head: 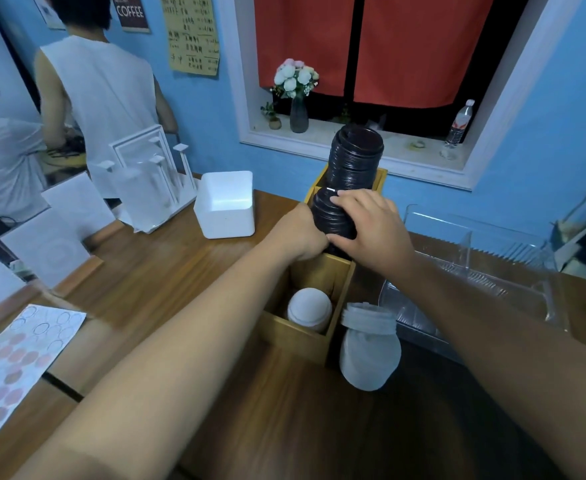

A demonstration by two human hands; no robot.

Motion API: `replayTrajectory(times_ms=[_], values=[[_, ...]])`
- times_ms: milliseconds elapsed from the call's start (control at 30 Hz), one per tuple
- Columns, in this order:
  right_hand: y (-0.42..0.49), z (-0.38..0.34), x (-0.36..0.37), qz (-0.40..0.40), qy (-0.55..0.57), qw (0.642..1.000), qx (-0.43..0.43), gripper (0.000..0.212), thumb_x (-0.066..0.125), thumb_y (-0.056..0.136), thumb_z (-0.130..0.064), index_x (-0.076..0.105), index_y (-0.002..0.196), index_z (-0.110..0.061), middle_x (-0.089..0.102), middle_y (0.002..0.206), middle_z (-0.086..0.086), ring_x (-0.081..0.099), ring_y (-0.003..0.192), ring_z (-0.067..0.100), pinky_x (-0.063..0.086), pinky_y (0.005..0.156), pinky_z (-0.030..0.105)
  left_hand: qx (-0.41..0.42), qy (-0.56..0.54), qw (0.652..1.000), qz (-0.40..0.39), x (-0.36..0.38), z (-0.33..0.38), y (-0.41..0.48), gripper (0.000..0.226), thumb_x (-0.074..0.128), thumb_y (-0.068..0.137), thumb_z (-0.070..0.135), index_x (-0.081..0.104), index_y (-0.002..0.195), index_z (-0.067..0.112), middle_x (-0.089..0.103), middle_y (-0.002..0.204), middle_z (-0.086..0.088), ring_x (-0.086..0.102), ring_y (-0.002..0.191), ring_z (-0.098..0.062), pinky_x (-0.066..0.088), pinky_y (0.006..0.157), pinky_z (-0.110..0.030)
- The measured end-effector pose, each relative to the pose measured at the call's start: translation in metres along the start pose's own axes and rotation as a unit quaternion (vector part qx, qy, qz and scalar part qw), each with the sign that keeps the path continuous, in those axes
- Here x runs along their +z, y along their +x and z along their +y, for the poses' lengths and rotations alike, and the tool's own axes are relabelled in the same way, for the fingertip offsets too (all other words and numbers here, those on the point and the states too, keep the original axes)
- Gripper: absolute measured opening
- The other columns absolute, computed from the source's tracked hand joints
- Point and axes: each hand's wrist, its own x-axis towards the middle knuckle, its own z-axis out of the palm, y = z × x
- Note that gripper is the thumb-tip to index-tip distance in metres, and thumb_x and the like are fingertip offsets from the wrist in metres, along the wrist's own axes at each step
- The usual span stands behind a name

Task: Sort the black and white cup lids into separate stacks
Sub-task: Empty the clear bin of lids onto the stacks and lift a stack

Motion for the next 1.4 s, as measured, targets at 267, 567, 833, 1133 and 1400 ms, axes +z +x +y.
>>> replayTrajectory(times_ms=[267, 567, 833, 1133, 1400], values=[[-0.006, -0.004, -0.001, -0.01, -0.056, 0.998, -0.019, 0.051, 0.058, 0.094, -0.047, 0.059, 0.138, -0.021, 0.06, 0.141, -0.002, 0.05, 0.128, 0.027, 0.035, 0.107, 0.049, -0.015, 0.002, 0.999, 0.029, 0.017, -0.011, -0.022, 0.045, 0.066, 0.09, 0.013, 0.048, 0.131, 0.01, 0.063, 0.123, -0.009, 0.06, 0.108, -0.025, 0.049, 0.083, -0.032], [-0.053, -0.015, -0.047, -0.005, 0.066, 0.995, 0.073, 0.057, 0.045, 0.103, -0.047, 0.041, 0.153, -0.02, 0.042, 0.158, 0.0, 0.031, 0.147, 0.022, 0.027, 0.12, 0.048, 0.1, -0.064, 0.98, 0.162, 0.061, -0.026, -0.131, 0.054, 0.079, 0.086, 0.021, 0.05, 0.13, 0.03, 0.052, 0.118, 0.012, 0.056, 0.103, -0.005, 0.052, 0.086, -0.017], [-0.158, -0.04, -0.041, -0.128, -0.004, 0.984, 0.122, 0.059, 0.049, 0.089, -0.073, 0.054, 0.133, -0.035, 0.056, 0.133, -0.012, 0.05, 0.119, 0.015, 0.05, 0.089, 0.04, 0.033, -0.11, 0.989, 0.095, 0.166, -0.072, -0.215, 0.078, 0.085, 0.078, 0.034, 0.027, 0.118, 0.067, 0.053, 0.12, 0.027, 0.056, 0.111, 0.002, 0.054, 0.091, -0.025], [-0.186, -0.038, -0.041, -0.064, 0.129, 0.982, 0.12, 0.047, 0.068, 0.091, -0.052, 0.062, 0.128, -0.023, 0.061, 0.133, -0.004, 0.056, 0.119, 0.013, 0.05, 0.091, 0.026, 0.071, -0.09, 0.986, 0.117, 0.2, -0.075, -0.186, 0.098, 0.087, 0.076, 0.04, 0.03, 0.155, 0.028, 0.049, 0.149, 0.012, 0.044, 0.136, -0.003, 0.04, 0.11, -0.02], [-0.221, -0.027, -0.052, -0.031, 0.152, 0.988, 0.021, 0.043, 0.073, 0.089, -0.042, 0.061, 0.122, -0.018, 0.057, 0.137, 0.0, 0.055, 0.128, 0.016, 0.049, 0.103, 0.03, 0.09, -0.087, 0.986, 0.11, 0.198, -0.073, -0.171, 0.088, 0.089, 0.075, 0.044, 0.04, 0.148, 0.03, 0.054, 0.138, 0.019, 0.041, 0.119, 0.01, 0.033, 0.089, 0.0]])
